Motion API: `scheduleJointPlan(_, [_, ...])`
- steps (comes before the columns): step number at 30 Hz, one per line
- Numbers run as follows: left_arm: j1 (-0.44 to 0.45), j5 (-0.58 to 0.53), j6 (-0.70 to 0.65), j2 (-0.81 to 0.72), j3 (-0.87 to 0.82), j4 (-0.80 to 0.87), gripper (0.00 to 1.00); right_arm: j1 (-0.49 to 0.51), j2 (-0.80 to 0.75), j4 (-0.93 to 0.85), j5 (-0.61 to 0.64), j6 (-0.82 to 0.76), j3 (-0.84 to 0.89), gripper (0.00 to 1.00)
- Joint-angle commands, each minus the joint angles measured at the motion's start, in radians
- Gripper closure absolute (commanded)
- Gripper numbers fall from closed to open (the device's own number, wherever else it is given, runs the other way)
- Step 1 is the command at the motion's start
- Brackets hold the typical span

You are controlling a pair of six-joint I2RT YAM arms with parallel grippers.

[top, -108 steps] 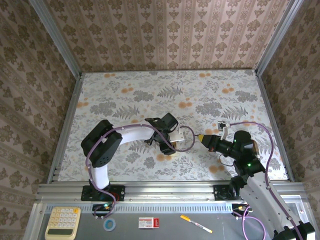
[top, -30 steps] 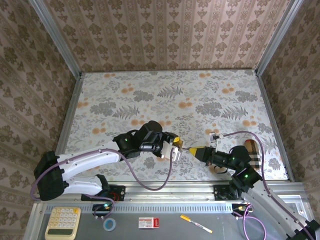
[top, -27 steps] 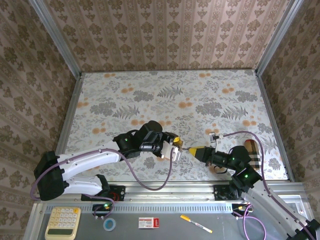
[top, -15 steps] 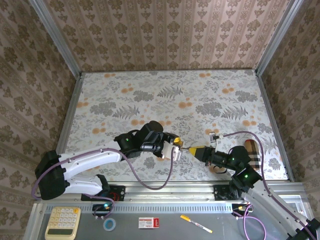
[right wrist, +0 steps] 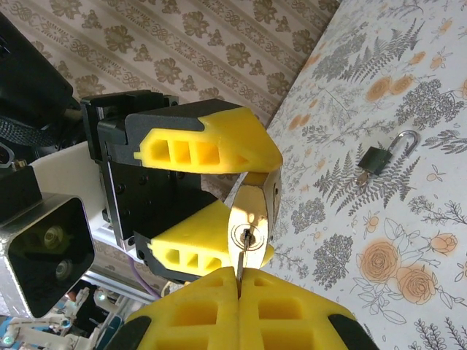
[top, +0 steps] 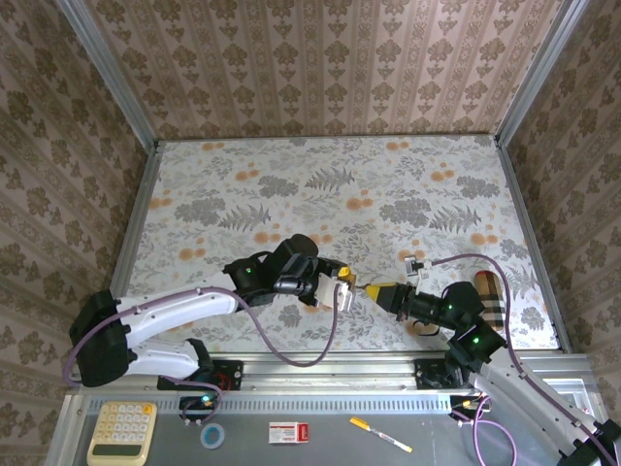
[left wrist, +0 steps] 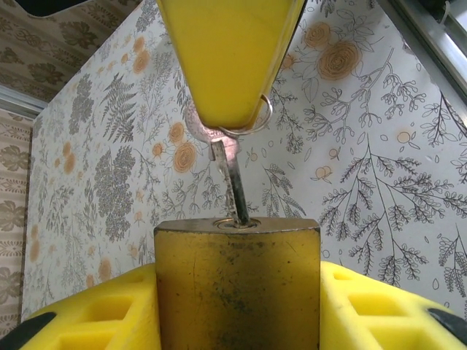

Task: Unlock with the key

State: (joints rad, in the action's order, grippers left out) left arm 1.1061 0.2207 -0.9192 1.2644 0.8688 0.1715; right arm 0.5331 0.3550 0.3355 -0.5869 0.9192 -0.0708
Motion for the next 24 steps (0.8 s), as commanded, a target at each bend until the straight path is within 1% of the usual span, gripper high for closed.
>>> scheduleJointPlan(1, [0.007, 0.028, 0.018, 0.004, 0.056, -0.055, 0.92, 0.008, -0.001, 0.043, 0.012, -0.014, 0.003, 1.00])
scheduleJointPlan(12, [0.006, 0.026, 0.032, 0.006, 0.071, -0.049, 0.92, 0.014, 0.012, 0.019, 0.016, -0.033, -0.001, 1.00])
scheduleJointPlan(20, [0.022, 0.000, 0.077, 0.042, 0.124, -0.039, 0.93, 0.051, 0.092, 0.008, 0.021, -0.091, -0.036, 1.00])
scheduleJointPlan(24, [0.029, 0.006, 0.095, 0.063, 0.146, -0.036, 0.94, 0.081, 0.146, 0.013, 0.033, -0.127, -0.062, 1.00])
